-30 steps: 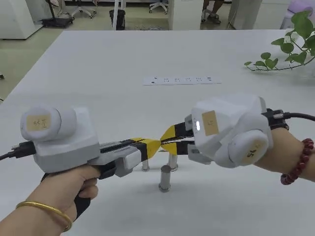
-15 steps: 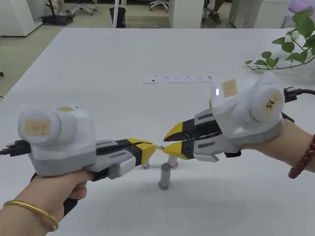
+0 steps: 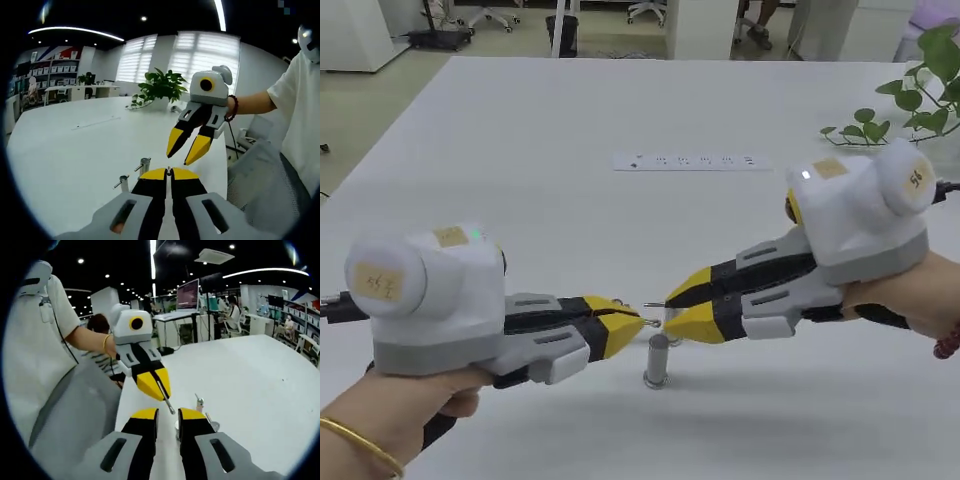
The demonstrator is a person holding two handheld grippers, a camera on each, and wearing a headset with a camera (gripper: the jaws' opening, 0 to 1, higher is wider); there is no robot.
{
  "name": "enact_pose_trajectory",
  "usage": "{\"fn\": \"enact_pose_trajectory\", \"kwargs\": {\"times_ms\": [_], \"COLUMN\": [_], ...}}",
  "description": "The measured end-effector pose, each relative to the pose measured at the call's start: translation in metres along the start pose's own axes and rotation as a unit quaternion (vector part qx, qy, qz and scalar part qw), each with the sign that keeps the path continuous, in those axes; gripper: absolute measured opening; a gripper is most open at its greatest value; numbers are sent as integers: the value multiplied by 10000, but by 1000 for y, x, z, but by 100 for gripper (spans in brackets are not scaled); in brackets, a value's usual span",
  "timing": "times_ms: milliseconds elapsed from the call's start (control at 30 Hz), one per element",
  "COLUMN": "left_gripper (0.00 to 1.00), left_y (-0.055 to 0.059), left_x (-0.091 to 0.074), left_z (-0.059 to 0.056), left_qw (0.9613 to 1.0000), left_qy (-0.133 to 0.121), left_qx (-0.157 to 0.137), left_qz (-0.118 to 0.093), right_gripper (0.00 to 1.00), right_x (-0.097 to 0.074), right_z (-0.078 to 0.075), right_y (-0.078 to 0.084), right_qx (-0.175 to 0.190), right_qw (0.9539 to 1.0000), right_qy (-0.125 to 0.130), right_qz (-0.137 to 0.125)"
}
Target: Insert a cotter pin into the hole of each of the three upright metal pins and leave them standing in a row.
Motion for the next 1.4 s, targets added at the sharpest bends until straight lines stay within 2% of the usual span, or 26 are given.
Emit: {"fn": "enact_pose_trajectory", "kwargs": {"times_ms": [233, 700, 833, 1200, 1400], "left_gripper": [0, 0, 0, 0, 3], "left_y": [0, -1, -3, -2, -1], "left_x": [0, 2, 2, 2, 5], "left_z": [-9, -21, -25, -30, -27], "left_qw": [9993, 9968, 9957, 9940, 9953], "left_qy": [333, 682, 807, 967, 861], "left_qx": [146, 417, 425, 477, 429], "left_qz": [-57, -71, -146, -177, -115], "right_gripper": [17, 13, 11, 5, 3], "right_x": [4, 7, 7, 6, 8], "right_z": [9, 17, 20, 26, 27], "right_y": [4, 8, 8, 9, 10], "right_qx": [113, -40, -105, -174, -513], "right_qw": [9993, 9980, 9972, 9957, 9952], "right_qy": [-362, -635, -737, -912, -810], "right_qz": [-70, -59, -43, -56, 175]}}
Point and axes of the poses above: the centre of the closed fingertips' face, and the gripper's own axes: x roughly forward along the fingers, z roughly to its left, y roughly out of its underside, the point moved 5 cm from there along -x, roughly backward along the fingers, and after that the axes turned 10 degrees about z, right-handed, at the moved point
